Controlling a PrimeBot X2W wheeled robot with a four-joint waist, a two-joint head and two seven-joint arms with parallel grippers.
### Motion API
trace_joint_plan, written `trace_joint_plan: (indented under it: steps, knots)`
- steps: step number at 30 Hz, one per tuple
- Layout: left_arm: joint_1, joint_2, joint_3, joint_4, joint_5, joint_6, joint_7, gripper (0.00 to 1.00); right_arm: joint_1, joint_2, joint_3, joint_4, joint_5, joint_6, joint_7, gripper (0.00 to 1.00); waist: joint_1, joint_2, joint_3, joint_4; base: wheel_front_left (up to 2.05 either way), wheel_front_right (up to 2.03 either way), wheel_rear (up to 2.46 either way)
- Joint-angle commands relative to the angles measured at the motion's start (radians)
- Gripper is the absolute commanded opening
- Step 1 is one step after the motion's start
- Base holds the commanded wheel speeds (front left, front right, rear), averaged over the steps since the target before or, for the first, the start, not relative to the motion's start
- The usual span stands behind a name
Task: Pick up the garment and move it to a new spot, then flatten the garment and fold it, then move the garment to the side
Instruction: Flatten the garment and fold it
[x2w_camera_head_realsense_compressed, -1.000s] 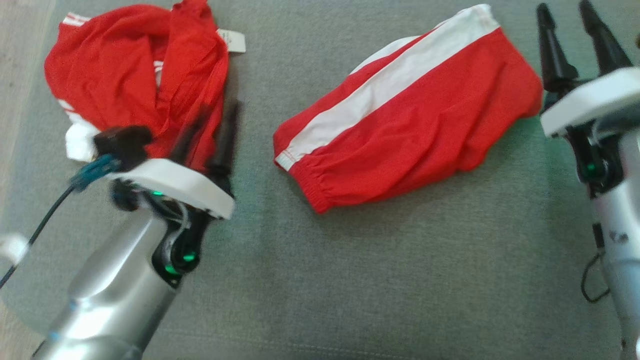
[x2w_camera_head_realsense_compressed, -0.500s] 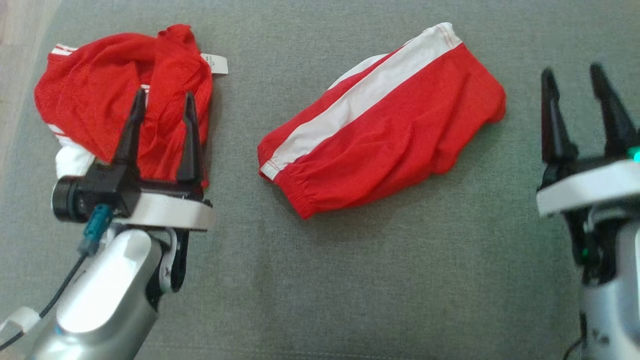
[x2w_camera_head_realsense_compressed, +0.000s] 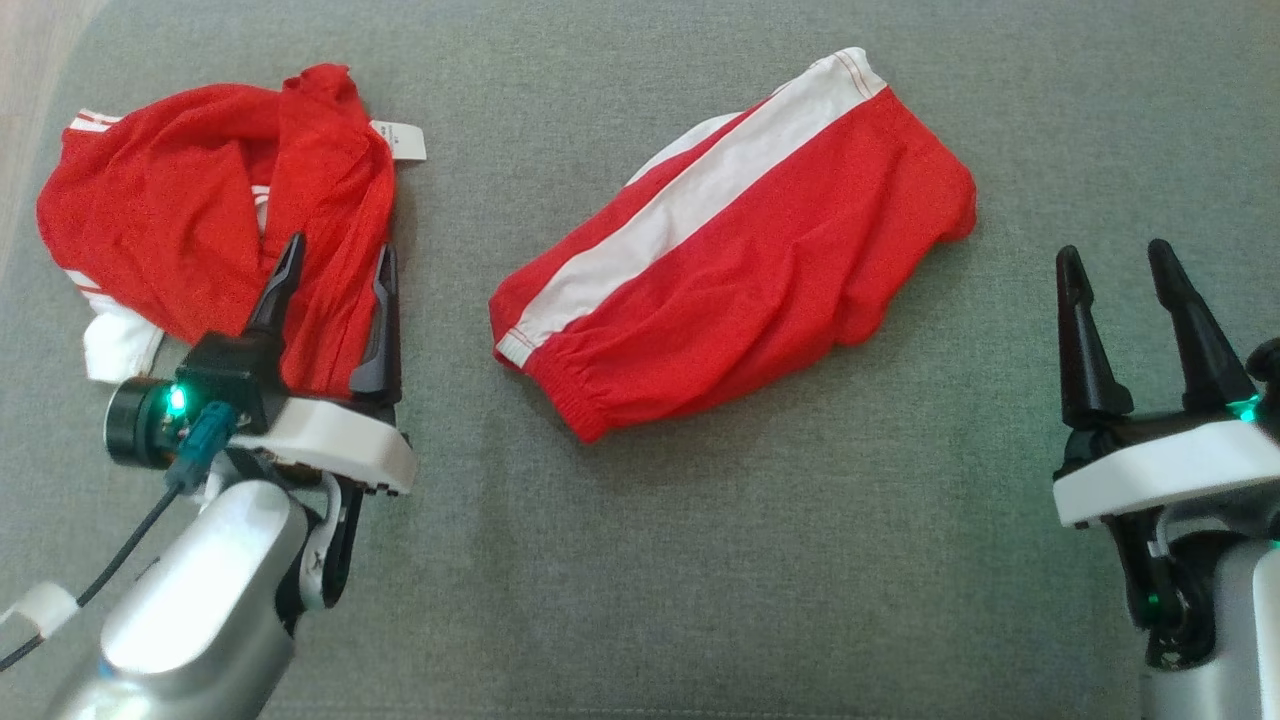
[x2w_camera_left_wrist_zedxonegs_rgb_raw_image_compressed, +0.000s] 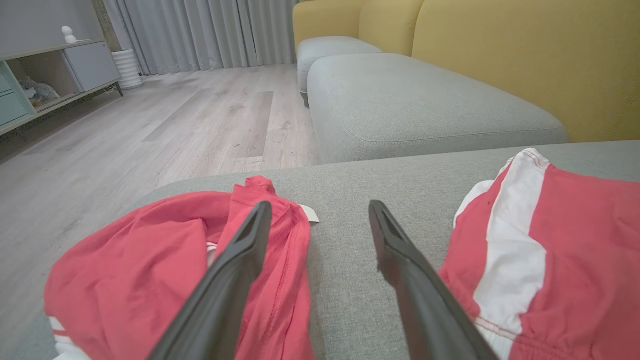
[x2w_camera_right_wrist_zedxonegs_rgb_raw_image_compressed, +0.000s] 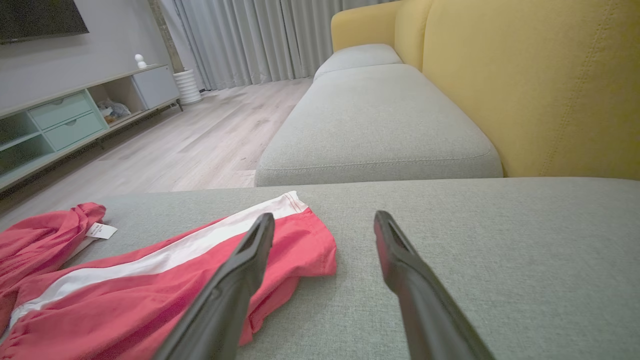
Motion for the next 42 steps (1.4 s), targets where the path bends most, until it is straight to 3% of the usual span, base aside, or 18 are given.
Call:
trace_joint_plan:
  steps: [1, 8, 13, 24, 30, 38, 39, 40, 41, 42]
  knots:
    - [-0.012, 0.04, 0.041, -0.02, -0.007, -0.002, 0.004, 1.0, -0.011, 0.005, 0.022, -0.042, -0.005, -0.001, 0.004, 1.0, 0.0001, 0.0, -0.002, -0.002, 0.0, 0.0, 0.0]
    - [-0.016, 0.037, 0.038, -0.02, -0.015, -0.005, 0.007, 1.0, -0.023, 0.004, 0.022, -0.04, -0.01, -0.001, 0.014, 1.0, 0.0001, 0.0, 0.002, 0.001, 0.0, 0.0, 0.0]
    - [-0.031, 0.027, 0.035, -0.034, -0.01, 0.0, 0.002, 1.0, -0.082, -0.035, 0.028, 0.009, 0.003, -0.001, 0.028, 1.0, 0.0001, 0.0, 0.025, 0.019, 0.0, 0.0, 0.0]
    - [-0.09, -0.031, 0.011, -0.039, 0.003, -0.01, -0.02, 1.0, -0.332, -0.194, 0.146, 0.346, 0.081, -0.001, 0.054, 1.0, 0.0001, 0.0, 0.116, 0.113, 0.0, 0.0, 0.0]
    - [-0.104, -0.061, -0.004, -0.006, 0.0, -0.025, -0.033, 1.0, -0.401, -0.241, 0.189, 0.486, 0.107, -0.001, 0.103, 1.0, 0.0001, 0.0, 0.13, 0.139, 0.0, 0.0, 0.0]
    - [-0.106, -0.078, -0.016, 0.03, -0.005, -0.036, -0.042, 1.0, -0.445, -0.255, 0.252, 0.562, 0.154, -0.001, 0.366, 1.0, 0.0001, 0.0, 0.121, 0.13, 0.0, 0.0, 0.0]
    - [-0.106, -0.078, -0.016, 0.033, -0.006, -0.036, -0.042, 1.0, -0.447, -0.249, 0.258, 0.559, 0.171, -0.001, 0.397, 0.92, 0.0001, 0.0, 0.119, 0.128, 0.0, 0.0, 0.0]
    - [-0.105, -0.078, -0.017, 0.035, -0.007, -0.037, -0.043, 1.0, -0.447, -0.245, 0.268, 0.554, 0.18, -0.001, 0.424, 0.51, 0.0001, 0.0, 0.117, 0.125, 0.0, 0.0, 0.0]
    - [-0.105, -0.077, -0.017, 0.036, -0.007, -0.036, -0.043, 1.0, -0.447, -0.24, 0.272, 0.547, 0.193, -0.001, 0.442, 0.0, 0.0001, 0.0, 0.116, 0.123, 0.0, 0.0, 0.0]
    - [-0.105, -0.078, -0.017, 0.037, -0.008, -0.036, -0.043, 1.0, -0.444, -0.236, 0.275, 0.543, 0.206, -0.001, 0.461, 0.0, 0.0001, 0.0, 0.116, 0.121, 0.0, 0.0, 0.0]
